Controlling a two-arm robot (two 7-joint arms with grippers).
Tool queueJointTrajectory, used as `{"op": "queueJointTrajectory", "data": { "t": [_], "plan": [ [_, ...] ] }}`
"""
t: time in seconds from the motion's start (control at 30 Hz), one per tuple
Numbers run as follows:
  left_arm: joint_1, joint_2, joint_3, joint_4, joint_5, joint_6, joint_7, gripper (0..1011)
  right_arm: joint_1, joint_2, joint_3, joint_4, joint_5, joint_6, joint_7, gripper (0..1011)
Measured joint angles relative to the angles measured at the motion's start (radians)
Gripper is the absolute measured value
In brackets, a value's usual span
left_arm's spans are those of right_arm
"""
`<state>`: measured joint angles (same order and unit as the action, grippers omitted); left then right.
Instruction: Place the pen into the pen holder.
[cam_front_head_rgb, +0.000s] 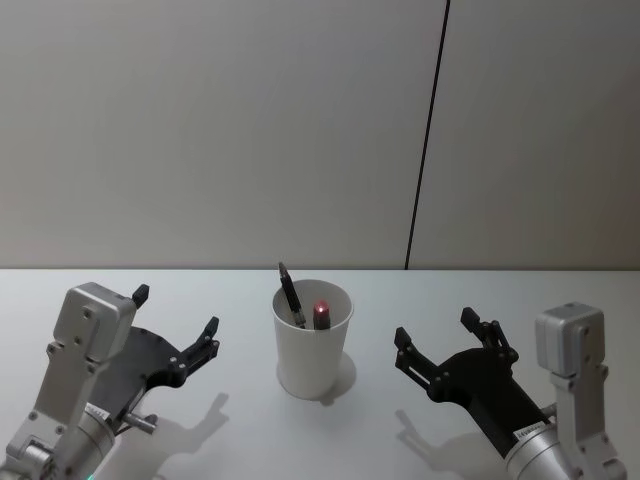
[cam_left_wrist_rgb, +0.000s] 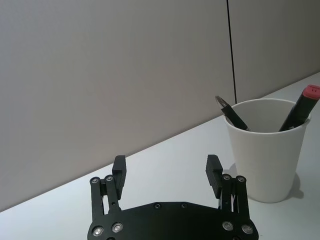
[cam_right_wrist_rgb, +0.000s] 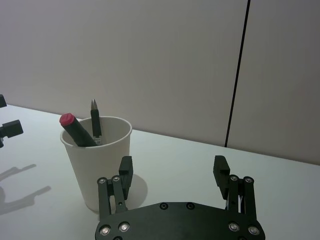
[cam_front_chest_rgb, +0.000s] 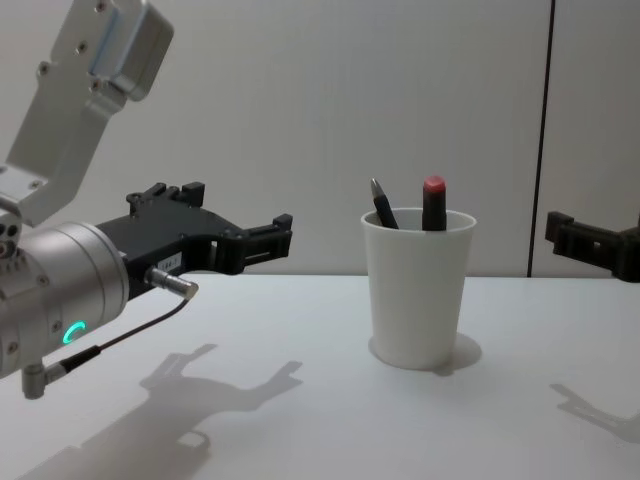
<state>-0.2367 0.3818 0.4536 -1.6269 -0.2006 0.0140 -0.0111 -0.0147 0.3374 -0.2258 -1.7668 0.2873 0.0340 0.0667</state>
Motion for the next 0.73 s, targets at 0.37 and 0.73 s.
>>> {"op": "queueJointTrajectory", "data": {
  "t": [0.37,0.73],
  "plan": [
    [0.000,0.000,0.000,0.000,0.000,0.000,0.000,1004,0.000,0.000,0.000,0.000,0.000,0.000,0.000,1001],
    [0.000,0.000,0.001,0.000,0.000,0.000,0.000,1003,0.000,0.000,0.000,0.000,0.000,0.000,0.000,1001]
  ]
}}
